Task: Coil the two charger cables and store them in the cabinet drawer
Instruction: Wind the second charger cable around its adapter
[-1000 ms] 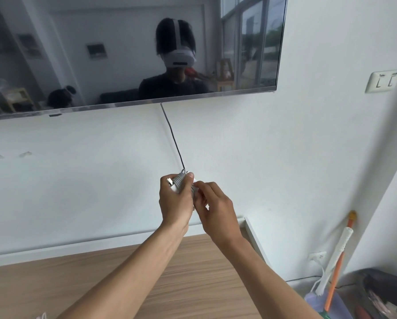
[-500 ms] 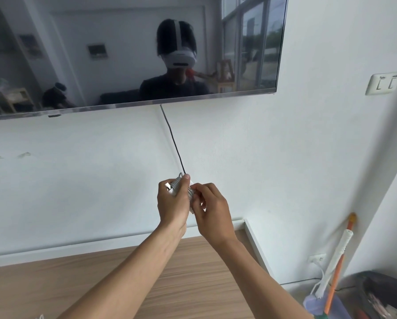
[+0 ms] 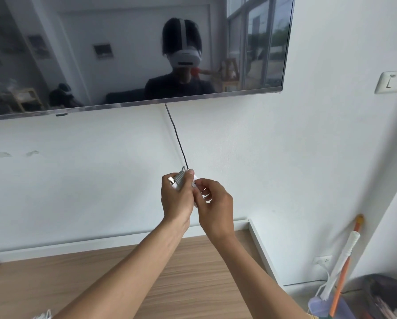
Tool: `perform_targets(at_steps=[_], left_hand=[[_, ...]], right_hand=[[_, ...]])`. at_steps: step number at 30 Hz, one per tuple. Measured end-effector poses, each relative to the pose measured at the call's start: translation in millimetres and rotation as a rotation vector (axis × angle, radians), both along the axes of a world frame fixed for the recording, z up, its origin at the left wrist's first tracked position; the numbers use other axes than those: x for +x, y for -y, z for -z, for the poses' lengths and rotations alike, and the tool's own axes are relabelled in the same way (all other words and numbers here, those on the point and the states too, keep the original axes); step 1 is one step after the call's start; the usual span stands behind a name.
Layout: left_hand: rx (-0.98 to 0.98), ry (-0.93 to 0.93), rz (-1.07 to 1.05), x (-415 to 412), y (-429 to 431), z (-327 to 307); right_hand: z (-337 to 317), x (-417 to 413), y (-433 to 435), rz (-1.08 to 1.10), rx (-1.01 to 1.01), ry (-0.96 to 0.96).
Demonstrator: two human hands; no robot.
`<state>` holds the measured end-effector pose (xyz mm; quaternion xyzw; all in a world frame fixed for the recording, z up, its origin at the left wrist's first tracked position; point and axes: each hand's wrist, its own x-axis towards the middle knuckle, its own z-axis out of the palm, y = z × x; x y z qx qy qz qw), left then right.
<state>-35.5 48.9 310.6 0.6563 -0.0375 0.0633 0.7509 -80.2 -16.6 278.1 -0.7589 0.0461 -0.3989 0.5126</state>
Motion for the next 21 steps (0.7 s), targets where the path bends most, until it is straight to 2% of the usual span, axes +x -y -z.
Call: perform_targets(at_steps=[7,12,21], left_hand=[[-0.001,0.005,-0.028,-1.7,-2.3,-0.4],[0.019,-0.024,-0.019,-2.8,-5.6,5.6],[0.044,-0.115,-0.023,-2.7,-12.5,25.1]], right_hand=[[-8.8,1.7,3.7,-0.043,-0.042,-0.054],[-4.1,0.3,-3.0,-0.008,-0.048,-0.176],[7.6,-2.9,-2.8,0.001,-0.273,-0.317]])
